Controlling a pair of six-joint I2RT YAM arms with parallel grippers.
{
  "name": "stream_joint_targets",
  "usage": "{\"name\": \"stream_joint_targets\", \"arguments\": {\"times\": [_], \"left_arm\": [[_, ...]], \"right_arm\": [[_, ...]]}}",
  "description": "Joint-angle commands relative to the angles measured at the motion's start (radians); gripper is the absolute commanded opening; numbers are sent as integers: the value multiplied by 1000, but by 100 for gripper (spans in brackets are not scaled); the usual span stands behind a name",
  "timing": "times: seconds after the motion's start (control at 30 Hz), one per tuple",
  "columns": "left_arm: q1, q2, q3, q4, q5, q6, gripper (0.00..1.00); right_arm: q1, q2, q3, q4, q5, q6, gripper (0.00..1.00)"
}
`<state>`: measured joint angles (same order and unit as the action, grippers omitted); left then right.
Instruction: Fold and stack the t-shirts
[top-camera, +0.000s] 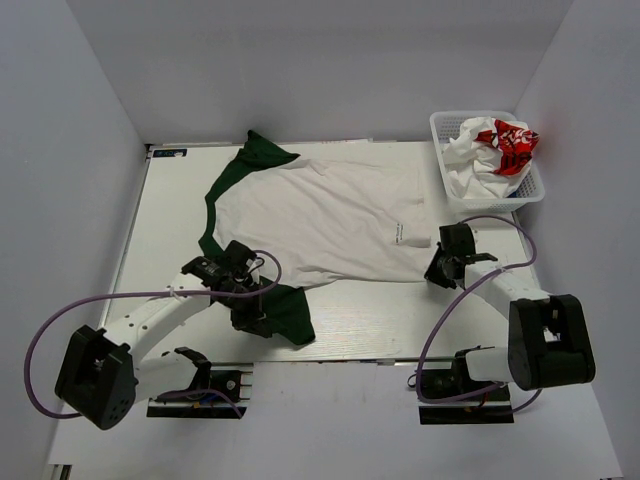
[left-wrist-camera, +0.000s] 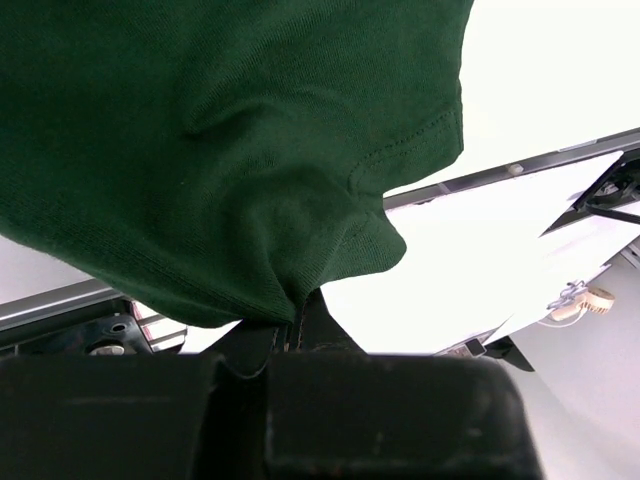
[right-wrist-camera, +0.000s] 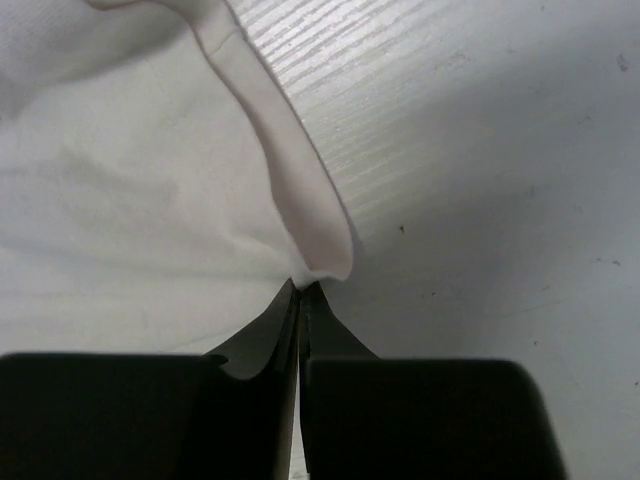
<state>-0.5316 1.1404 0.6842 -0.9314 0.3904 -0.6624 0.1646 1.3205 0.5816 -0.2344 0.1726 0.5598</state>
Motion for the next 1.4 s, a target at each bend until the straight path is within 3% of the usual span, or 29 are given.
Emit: {"name": "stream_joint_targets", "arguments": {"times": [0.0,0.3,0.57,0.77,0.9,1.1,1.37], "left_arm": [[-1,-45,28,11,13,15,0],[-1,-145,60,-113,-15,-5,0],[-1,-174,110,17,41,-5,0],[10,-61,225,180,-16,18,0],[22,-1,290,267,-138,18,0],[31,146,498,237,-416,30,0],[61,317,709,256,-637,95,0]], "right_arm": [[-7,-7,-5,-29,24,12,0],[-1,-272,-17,-437,-15,24,0],[3,-236,58,-376,-79,2,0],[4,-121,178,-336,-97,-47,0],[4,-69,244,-332,-62,-57,0],[0,-9,352,-333,-42,-72,0],[-4,104,487,-342,27,-67,0]]}}
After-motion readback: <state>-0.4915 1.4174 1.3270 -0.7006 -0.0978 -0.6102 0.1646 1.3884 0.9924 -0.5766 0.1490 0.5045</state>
